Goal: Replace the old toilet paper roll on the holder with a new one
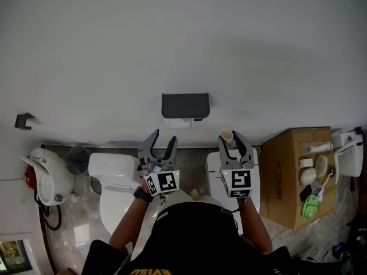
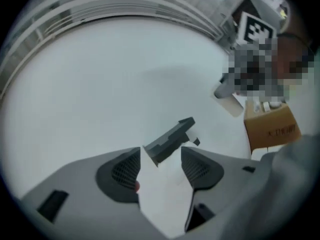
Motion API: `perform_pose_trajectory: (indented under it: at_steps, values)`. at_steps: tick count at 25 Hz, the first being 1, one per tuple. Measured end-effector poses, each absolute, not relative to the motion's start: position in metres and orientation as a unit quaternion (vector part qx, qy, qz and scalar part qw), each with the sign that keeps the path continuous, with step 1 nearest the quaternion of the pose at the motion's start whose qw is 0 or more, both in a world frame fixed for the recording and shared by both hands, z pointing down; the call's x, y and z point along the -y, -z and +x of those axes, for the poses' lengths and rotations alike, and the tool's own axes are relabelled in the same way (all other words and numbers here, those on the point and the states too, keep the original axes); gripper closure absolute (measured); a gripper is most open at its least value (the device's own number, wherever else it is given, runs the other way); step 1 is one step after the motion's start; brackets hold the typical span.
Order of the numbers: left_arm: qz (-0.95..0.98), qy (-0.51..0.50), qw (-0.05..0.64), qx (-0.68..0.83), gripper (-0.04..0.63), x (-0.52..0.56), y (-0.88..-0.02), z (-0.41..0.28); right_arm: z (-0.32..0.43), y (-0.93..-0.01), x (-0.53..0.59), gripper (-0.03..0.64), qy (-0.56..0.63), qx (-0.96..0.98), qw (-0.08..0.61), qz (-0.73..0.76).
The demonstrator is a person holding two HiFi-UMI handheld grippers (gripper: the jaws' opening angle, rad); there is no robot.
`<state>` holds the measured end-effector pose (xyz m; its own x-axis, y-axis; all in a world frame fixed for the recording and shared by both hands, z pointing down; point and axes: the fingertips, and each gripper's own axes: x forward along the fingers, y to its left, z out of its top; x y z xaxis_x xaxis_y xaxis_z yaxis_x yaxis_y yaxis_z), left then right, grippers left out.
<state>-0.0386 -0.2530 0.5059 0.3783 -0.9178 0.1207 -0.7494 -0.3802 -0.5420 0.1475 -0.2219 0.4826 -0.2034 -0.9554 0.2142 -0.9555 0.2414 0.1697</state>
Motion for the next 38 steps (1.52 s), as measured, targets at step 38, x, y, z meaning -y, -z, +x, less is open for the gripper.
perform_pose_trajectory:
  at_steps: [38]
  values:
    - [-0.827,-0.01,0.026,-0.561,0.584,0.22,-0.391,-0.125,0.184,-0.415,0.195,0.453,0.038,0.768,0.086,0.633]
